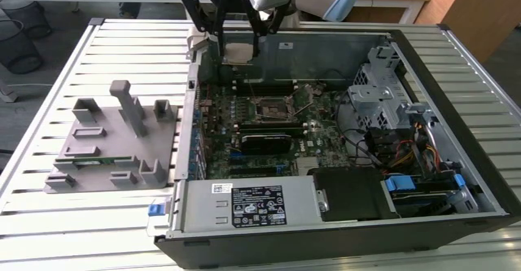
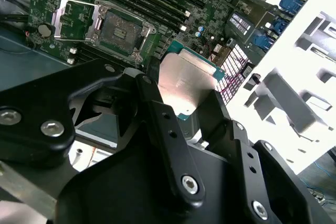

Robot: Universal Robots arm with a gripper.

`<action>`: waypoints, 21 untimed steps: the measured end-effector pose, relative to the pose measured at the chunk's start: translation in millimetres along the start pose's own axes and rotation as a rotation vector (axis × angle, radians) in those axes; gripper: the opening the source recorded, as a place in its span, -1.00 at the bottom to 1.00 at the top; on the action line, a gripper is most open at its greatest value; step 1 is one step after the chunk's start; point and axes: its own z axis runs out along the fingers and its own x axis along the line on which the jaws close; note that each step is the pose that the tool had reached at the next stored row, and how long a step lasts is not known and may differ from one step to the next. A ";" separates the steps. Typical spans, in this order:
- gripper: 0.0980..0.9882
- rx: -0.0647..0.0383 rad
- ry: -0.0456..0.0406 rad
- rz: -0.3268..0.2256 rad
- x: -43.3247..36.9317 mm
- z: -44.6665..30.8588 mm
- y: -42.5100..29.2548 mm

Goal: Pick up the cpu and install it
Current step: 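Place the cpu into insertion slot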

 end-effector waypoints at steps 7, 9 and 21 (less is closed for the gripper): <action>-0.01 0.005 -0.0040 0.086 0.0 0.2 0.0; -0.01 0.006 -0.0052 0.113 0.0 0.2 0.0; -0.01 0.011 -0.0129 0.290 0.0 0.5 0.0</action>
